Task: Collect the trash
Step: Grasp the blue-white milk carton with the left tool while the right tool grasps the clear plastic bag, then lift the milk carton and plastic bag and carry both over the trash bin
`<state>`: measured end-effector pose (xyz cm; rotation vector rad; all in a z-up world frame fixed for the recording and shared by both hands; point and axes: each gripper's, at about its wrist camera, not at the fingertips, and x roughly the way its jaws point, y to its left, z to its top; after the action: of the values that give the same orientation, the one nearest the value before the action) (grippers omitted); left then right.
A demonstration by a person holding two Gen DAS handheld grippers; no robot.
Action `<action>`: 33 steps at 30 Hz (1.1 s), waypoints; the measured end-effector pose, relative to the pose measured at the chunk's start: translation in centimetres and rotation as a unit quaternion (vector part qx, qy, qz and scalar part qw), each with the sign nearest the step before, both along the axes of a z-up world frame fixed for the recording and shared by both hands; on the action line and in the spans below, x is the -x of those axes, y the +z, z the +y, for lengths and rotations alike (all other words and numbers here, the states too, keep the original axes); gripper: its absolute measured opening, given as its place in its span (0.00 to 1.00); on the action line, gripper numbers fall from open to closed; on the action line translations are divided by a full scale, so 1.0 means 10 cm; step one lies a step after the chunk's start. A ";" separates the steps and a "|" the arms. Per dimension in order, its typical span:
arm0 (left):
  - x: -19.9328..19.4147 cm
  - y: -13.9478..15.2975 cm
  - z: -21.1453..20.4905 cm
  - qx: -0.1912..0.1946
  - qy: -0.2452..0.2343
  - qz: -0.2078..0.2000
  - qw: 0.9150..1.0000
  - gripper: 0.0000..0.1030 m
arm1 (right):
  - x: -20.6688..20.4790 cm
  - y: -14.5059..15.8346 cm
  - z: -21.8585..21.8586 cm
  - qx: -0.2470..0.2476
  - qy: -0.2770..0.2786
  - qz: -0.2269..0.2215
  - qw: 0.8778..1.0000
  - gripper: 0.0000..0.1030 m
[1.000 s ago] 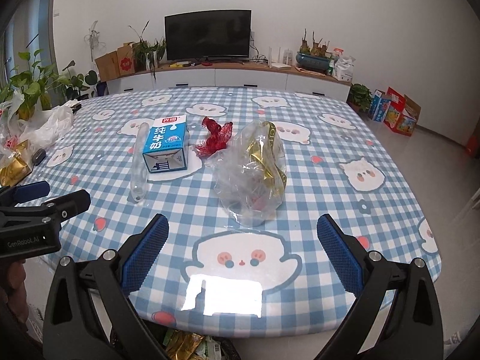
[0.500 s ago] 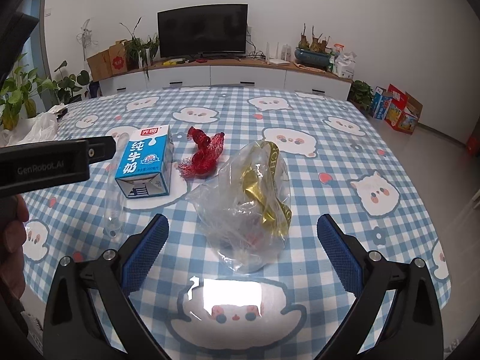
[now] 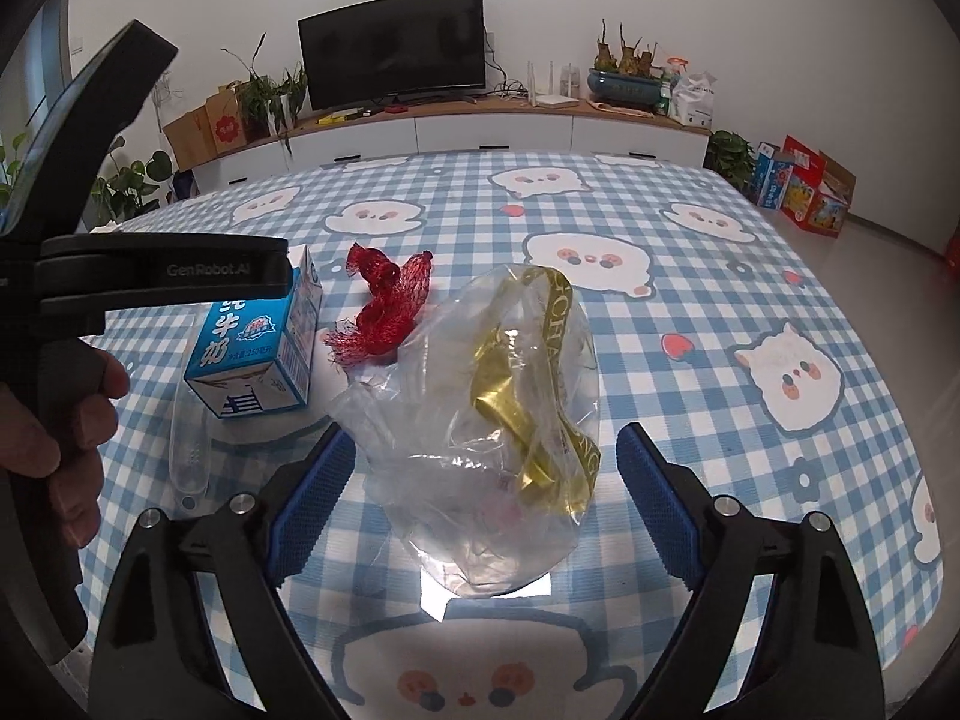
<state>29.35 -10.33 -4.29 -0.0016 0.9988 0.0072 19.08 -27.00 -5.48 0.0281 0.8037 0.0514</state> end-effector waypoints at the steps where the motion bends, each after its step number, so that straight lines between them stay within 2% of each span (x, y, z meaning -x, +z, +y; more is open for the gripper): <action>1: -0.03 -0.03 -0.01 0.003 0.002 0.005 1.000 0.93 | -0.01 -0.02 -0.01 -0.001 -0.001 0.002 1.000 0.79; 3: -0.07 -0.06 -0.04 0.006 0.002 0.008 1.000 0.92 | -0.04 -0.06 -0.02 -0.009 0.002 0.010 1.000 0.71; 5: -0.11 -0.09 -0.06 0.001 0.003 0.011 1.000 0.89 | -0.04 -0.08 -0.02 -0.009 0.003 0.010 1.000 0.69; 9: -0.17 -0.19 -0.08 0.003 0.004 0.028 1.000 0.77 | -0.04 -0.07 -0.01 -0.013 0.010 0.007 1.000 0.61; 14: -0.18 -0.21 -0.11 -0.006 0.006 0.029 1.000 0.67 | -0.04 -0.07 -0.01 -0.016 0.014 0.008 1.000 0.51; 21: -0.17 -0.20 -0.11 -0.005 0.003 0.024 1.000 0.65 | -0.05 -0.06 -0.04 -0.025 0.013 0.011 1.000 0.37; 33: -0.14 -0.16 -0.11 0.001 -0.002 0.017 1.000 0.65 | -0.03 0.01 -0.04 -0.022 0.007 0.010 1.000 0.34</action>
<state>30.77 -11.38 -5.85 -0.0012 1.0337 0.0025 19.39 -27.40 -5.36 0.0640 0.8226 0.0811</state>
